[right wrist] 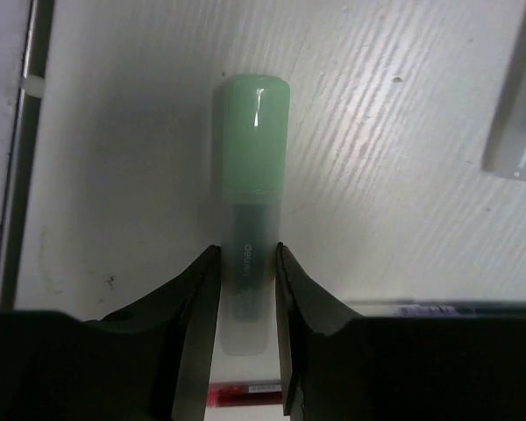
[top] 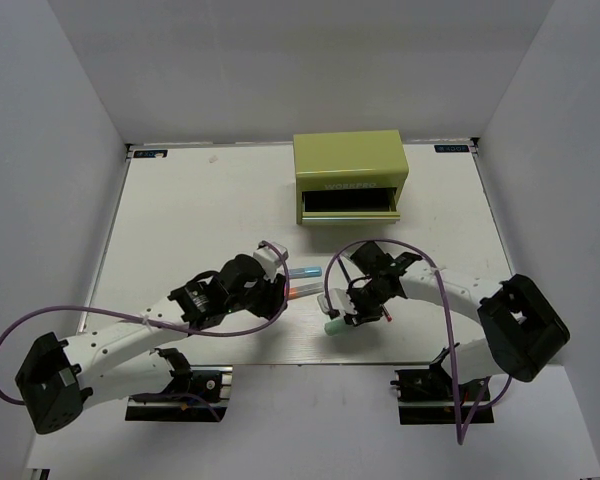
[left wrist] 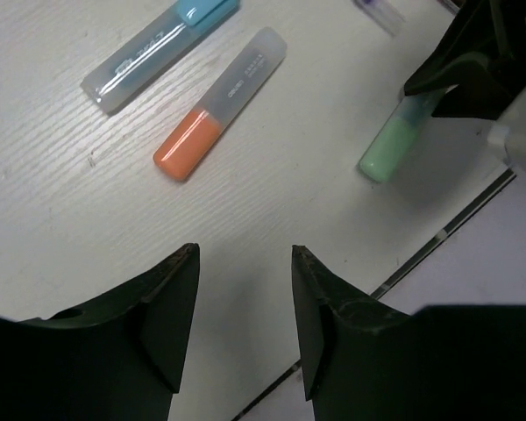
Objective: Sort the stationery into containers
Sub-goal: Pick up the pen from the center of the board, then place the pen in the drawer.
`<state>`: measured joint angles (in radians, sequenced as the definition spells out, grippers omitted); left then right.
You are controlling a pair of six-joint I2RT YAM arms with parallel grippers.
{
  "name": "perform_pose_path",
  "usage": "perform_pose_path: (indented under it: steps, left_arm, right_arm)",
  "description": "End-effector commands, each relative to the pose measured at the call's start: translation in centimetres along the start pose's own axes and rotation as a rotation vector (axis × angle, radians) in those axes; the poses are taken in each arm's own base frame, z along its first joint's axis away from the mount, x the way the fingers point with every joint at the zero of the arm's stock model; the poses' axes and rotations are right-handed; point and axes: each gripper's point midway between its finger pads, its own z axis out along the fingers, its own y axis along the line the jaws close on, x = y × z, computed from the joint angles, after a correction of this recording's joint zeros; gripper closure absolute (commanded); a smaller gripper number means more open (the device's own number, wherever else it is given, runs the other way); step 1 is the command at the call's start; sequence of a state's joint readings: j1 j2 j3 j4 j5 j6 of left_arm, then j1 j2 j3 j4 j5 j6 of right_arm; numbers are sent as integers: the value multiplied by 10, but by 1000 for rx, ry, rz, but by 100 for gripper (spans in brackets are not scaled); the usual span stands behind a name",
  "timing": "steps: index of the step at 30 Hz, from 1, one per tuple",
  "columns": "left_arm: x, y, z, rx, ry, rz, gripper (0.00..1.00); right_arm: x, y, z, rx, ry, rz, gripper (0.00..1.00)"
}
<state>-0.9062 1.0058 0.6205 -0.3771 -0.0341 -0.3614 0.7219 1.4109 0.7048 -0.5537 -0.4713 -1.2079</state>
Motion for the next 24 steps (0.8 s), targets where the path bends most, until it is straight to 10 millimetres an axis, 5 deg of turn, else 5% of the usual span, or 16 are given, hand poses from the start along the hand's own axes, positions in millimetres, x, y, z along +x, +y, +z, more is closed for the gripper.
perform_pose_path:
  steps: [1,8,13,20,24]
  left_arm:
    - [-20,-11,-5,90,-103,138,44]
    - [-16,-8,8,90,-88,224,48]
    - [-14,-11,20,116,-96,260,48]
    - [-16,-6,36,92,-109,301,46]
    - [-17,-3,51,71,-67,338,45]
  right_arm:
    - [-24,-9,-31,48,-28,108,86]
    - [-70,-100,-117,406,-76,126,86]
    - [-74,-160,-177,674,-24,107,84]
    - [-68,-213,-215,811,35,125,84]
    - [-50,-233,-211,820,98,131,81]
